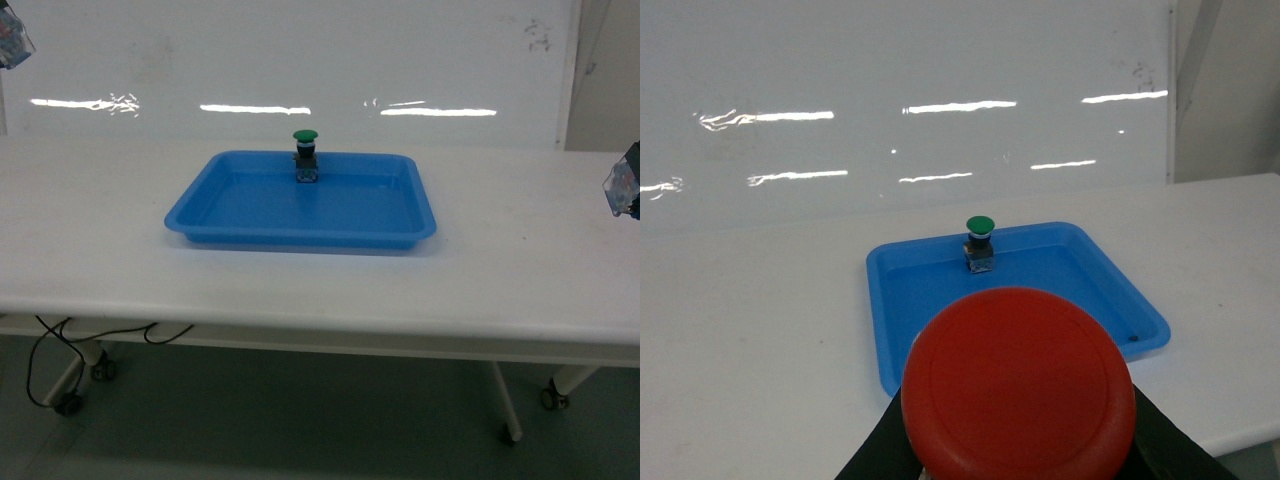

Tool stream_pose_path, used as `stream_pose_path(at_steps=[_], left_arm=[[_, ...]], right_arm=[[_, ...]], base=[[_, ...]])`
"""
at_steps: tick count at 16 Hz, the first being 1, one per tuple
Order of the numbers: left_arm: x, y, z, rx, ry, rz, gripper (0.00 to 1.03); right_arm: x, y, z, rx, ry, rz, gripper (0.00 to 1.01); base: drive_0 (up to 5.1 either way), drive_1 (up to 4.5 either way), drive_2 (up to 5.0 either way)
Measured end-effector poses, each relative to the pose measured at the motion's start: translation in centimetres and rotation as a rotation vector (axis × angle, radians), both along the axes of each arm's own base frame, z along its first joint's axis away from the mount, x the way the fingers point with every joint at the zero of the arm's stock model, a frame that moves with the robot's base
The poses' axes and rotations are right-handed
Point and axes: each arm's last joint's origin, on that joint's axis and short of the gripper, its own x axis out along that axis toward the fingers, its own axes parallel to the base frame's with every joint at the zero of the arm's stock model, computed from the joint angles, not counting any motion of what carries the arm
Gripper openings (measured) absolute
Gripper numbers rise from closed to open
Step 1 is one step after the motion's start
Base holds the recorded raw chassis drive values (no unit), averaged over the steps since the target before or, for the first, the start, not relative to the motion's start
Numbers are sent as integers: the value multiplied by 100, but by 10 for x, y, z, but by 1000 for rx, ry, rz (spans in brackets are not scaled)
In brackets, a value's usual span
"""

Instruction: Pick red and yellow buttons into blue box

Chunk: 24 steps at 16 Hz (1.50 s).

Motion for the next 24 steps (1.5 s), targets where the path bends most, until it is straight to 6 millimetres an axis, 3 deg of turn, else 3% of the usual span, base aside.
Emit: stream_pose_path(at_steps=[7,24], left_arm=[[0,0,0,0,-2,0,25],[0,0,0,0,-4,-2,25]], right_arm=[[0,0,0,0,-2,-2,25],[0,0,0,0,-1,-2,25]], base=[[460,-366,-48],[440,-220,-220]])
